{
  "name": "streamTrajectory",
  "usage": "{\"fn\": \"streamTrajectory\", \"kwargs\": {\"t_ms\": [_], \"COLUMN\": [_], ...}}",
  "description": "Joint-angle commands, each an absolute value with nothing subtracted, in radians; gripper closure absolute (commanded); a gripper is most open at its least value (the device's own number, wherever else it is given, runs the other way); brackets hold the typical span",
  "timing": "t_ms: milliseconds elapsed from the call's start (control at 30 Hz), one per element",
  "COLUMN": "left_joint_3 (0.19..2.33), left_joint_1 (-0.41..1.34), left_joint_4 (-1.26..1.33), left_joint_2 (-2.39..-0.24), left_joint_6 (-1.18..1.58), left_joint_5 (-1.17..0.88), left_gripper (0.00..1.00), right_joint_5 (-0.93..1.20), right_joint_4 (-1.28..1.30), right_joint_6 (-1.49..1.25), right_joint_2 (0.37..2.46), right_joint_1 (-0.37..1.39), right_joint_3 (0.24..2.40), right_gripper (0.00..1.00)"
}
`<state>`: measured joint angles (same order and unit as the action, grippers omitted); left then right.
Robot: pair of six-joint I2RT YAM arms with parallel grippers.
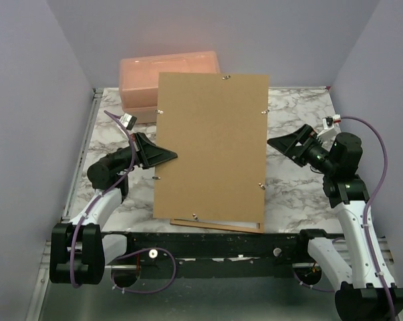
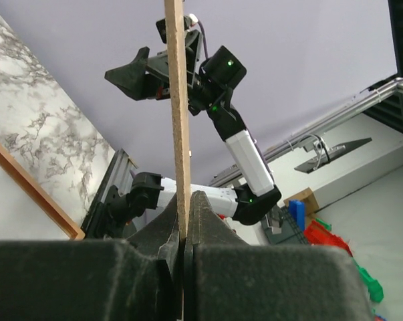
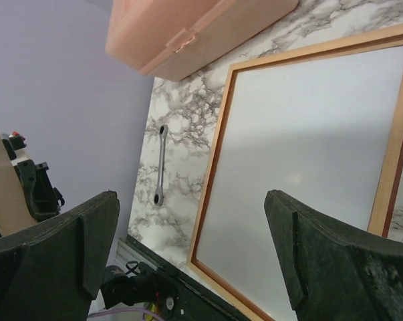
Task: Put the photo into the frame
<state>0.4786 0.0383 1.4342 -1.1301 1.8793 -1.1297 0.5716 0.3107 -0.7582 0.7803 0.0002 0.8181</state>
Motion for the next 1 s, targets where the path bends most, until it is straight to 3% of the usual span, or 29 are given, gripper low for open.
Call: {"fn": "streamTrajectory", "kwargs": {"t_ms": [0,200,367,967], "left_joint_3": [0.506,0.506,0.476,0.397], "left_joint_1": [0.032,0.031,0.033,0.049], "left_joint_4": [1.594,1.593,1.567,1.205], "left_joint_2": [-1.102,-1.12,-1.163,-1.16], "left_joint_6": [1.925,1.923,1.892,1.585], "left_joint_5": [-1.115,-1.103,-1.118,-1.16], "left_gripper": [1.0,1.0,1.0,1.0], "right_joint_5": [0.581,0.723,0.694,0.199], "right_joint_4": [0.338,0.291,0.299,0.612], "right_joint_6": [-0.758,-0.8,-0.816,-0.62], "right_joint_2": [0.819,0.887,0.91,1.409], "right_joint_1": [0.0,0.0,0.025,0.276], "right_joint_3": [0.831,0.79,0.787,1.311], "right_gripper": [0.0,0.02,0.03,0.09]}}
